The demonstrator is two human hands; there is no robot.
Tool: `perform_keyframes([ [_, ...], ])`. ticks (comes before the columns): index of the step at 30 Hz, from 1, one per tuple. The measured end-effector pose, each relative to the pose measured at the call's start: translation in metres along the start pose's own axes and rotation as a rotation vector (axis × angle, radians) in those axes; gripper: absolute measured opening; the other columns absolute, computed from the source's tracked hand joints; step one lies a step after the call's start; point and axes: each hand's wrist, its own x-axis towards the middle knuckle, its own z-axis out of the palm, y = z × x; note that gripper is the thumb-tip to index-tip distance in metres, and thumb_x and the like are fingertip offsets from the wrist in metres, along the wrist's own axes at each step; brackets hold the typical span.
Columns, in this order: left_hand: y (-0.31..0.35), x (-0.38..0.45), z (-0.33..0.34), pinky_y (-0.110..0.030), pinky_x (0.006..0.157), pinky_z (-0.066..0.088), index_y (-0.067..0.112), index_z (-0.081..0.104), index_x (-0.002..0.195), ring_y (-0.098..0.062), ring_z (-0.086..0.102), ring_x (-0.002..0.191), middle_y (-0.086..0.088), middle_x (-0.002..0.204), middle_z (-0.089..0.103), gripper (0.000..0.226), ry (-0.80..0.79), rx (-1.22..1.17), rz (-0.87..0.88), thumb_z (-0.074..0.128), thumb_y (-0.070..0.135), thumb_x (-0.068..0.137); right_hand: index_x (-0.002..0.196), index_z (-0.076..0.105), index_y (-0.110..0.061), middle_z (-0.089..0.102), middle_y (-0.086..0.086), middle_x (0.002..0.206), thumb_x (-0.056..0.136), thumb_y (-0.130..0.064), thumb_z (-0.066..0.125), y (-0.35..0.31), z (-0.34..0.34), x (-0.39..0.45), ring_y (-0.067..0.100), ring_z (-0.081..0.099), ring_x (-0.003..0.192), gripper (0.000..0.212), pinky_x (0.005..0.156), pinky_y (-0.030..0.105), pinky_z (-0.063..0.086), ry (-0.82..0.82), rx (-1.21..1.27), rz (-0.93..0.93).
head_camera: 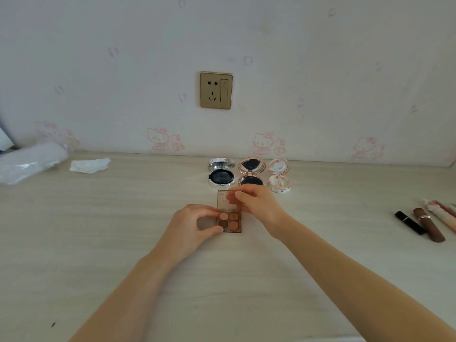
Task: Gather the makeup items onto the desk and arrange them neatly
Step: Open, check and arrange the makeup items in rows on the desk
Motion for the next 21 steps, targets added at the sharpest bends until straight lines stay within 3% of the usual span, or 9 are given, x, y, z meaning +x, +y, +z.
perform_keyframes([
  [7, -0.0012, -0.0003, 0.0003, -0.003, 0.092, 0.032, 0.026, 0.074, 0.103, 0.003, 0.053, 0.107, 0.02, 0.109, 0.067, 0.033, 0.004, -0.011, 0.009, 0.083, 0.028, 0.071, 0.108, 0.066, -0.005, 0.071, 0.012, 0.099, 0.096, -0.004, 0.05, -0.0029, -0.0018, 0.0057, 0.018, 0.068, 0.091, 0.02, 0.081, 0.024, 0.056, -0.002, 0.049, 0.057],
  [15, 0.0023, -0.0004, 0.0007, -0.008, 0.093, 0.034, 0.028, 0.074, 0.102, 0.002, 0.053, 0.107, 0.027, 0.103, 0.062, 0.031, 0.009, 0.002, 0.009, 0.082, 0.027, 0.073, 0.105, 0.068, -0.006, 0.071, 0.011, 0.099, 0.095, -0.003, 0.05, -0.002, -0.0035, 0.0008, 0.015, 0.068, 0.091, 0.02, 0.086, 0.024, 0.055, -0.026, 0.053, 0.031],
  [21, 0.0035, -0.0007, 0.0004, -0.002, 0.091, 0.031, 0.027, 0.074, 0.102, 0.002, 0.053, 0.106, 0.028, 0.101, 0.06, 0.031, 0.01, 0.008, -0.002, 0.082, 0.026, 0.072, 0.11, 0.067, -0.003, 0.072, 0.012, 0.102, 0.095, -0.004, 0.051, -0.0021, -0.0056, -0.0006, 0.016, 0.068, 0.095, 0.022, 0.085, 0.022, 0.054, -0.033, 0.038, 0.029],
])
